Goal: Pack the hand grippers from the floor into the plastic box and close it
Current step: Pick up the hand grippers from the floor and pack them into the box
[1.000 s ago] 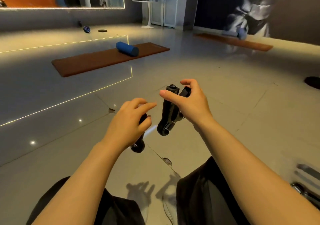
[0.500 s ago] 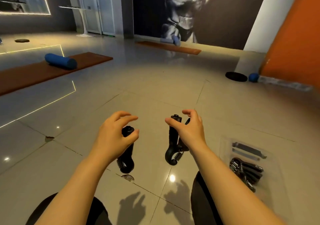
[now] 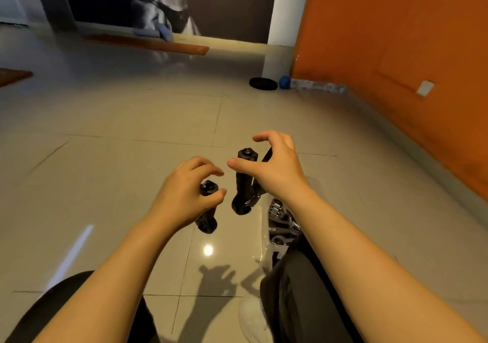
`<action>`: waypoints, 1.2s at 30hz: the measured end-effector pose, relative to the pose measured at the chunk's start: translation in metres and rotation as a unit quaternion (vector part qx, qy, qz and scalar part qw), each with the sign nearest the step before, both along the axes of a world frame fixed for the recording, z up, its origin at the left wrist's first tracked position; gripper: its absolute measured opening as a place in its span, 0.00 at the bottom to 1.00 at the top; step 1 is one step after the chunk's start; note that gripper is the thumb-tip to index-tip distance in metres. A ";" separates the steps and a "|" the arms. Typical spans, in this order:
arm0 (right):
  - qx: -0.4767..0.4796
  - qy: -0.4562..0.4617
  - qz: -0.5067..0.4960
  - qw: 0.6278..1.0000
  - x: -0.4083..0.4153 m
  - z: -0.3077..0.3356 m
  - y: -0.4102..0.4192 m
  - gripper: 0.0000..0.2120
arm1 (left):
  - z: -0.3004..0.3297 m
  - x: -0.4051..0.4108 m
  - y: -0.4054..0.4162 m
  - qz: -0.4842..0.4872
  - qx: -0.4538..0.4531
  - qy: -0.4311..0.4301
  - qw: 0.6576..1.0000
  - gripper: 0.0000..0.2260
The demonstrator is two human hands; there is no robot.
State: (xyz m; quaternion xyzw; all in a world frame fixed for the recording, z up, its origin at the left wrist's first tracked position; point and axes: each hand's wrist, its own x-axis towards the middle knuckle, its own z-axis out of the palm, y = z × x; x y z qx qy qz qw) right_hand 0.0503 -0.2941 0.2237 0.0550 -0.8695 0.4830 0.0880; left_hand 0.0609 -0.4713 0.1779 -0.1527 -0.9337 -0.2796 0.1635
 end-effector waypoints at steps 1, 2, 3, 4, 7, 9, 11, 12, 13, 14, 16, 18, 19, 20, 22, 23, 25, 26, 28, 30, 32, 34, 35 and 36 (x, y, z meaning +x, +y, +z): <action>0.003 -0.002 -0.021 1.000 0.007 0.000 0.014 0.29 | 0.000 -0.003 0.013 -0.017 0.003 -0.002 1.000 0.15; 0.005 -0.004 -0.045 0.999 0.014 0.000 0.027 0.29 | 0.001 -0.005 0.025 -0.035 0.004 -0.002 0.999 0.15; 0.006 -0.004 -0.071 0.997 0.020 0.001 0.040 0.28 | 0.003 -0.007 0.039 -0.053 0.005 0.001 0.999 0.15; 0.005 -0.005 -0.096 0.995 0.027 0.002 0.051 0.28 | 0.006 -0.007 0.050 -0.072 0.004 0.006 0.997 0.15; 0.007 -0.002 -0.167 0.986 0.046 0.006 0.087 0.27 | 0.019 -0.005 0.081 -0.131 -0.011 0.027 0.991 0.14; 0.007 -0.011 -0.207 0.978 0.059 0.007 0.108 0.26 | 0.026 0.001 0.095 -0.159 0.001 0.039 0.987 0.14; 0.003 -0.022 -0.236 0.972 0.069 0.004 0.124 0.26 | 0.028 0.007 0.108 -0.169 0.030 0.046 0.984 0.14; 0.004 -0.026 -0.245 0.969 0.072 0.003 0.130 0.26 | 0.028 0.008 0.114 -0.172 0.040 0.046 0.983 0.13; 0.006 -0.028 -0.254 0.967 0.074 0.000 0.134 0.26 | 0.026 0.007 0.121 -0.177 0.044 0.042 0.982 0.13; 0.011 -0.029 -0.261 0.965 0.076 -0.002 0.138 0.26 | 0.024 0.006 0.128 -0.183 0.042 0.034 0.982 0.13; 0.035 -0.026 -0.262 0.964 0.080 -0.011 0.146 0.26 | 0.017 0.002 0.142 -0.200 0.026 0.017 0.979 0.14; 0.071 -0.021 -0.247 0.966 0.085 -0.023 0.158 0.27 | 0.009 -0.004 0.157 -0.215 0.000 0.010 0.976 0.14; 0.087 -0.024 -0.240 0.966 0.088 -0.029 0.165 0.27 | 0.005 -0.008 0.165 -0.221 -0.012 0.006 0.975 0.14; 0.098 -0.031 -0.237 0.966 0.091 -0.036 0.174 0.27 | 0.000 -0.011 0.173 -0.228 -0.021 0.001 0.974 0.14; 0.113 -0.053 -0.238 0.963 0.094 -0.052 0.195 0.27 | -0.011 -0.017 0.191 -0.245 -0.037 -0.008 0.969 0.14; 0.115 -0.069 -0.244 0.960 0.094 -0.059 0.206 0.27 | -0.017 -0.021 0.201 -0.257 -0.043 -0.015 0.965 0.13; 0.111 -0.099 -0.266 0.952 0.088 -0.065 0.228 0.26 | -0.028 -0.029 0.222 -0.288 -0.051 -0.043 0.955 0.14; 0.111 -0.103 -0.271 0.951 0.082 -0.065 0.240 0.26 | -0.032 -0.033 0.233 -0.305 -0.052 -0.059 0.949 0.15; 0.125 -0.083 -0.252 0.956 0.069 -0.057 0.263 0.26 | -0.039 -0.044 0.256 -0.333 -0.045 -0.084 0.938 0.19; 0.130 -0.062 -0.222 0.964 0.058 -0.047 0.284 0.26 | -0.044 -0.052 0.277 -0.346 -0.041 -0.100 0.932 0.20; 0.111 -0.068 -0.226 0.965 0.046 -0.043 0.305 0.27 | -0.049 -0.057 0.291 -0.341 -0.031 -0.107 0.933 0.19; 0.098 -0.084 -0.231 0.964 0.031 -0.043 0.321 0.28 | -0.051 -0.061 0.300 -0.324 -0.021 -0.117 0.938 0.20; 0.103 -0.085 -0.221 0.966 0.023 -0.044 0.325 0.28 | -0.050 -0.064 0.302 -0.314 -0.023 -0.122 0.941 0.21; 0.111 -0.080 -0.206 0.969 0.015 -0.045 0.329 0.28 | -0.049 -0.066 0.304 -0.301 -0.027 -0.124 0.945 0.22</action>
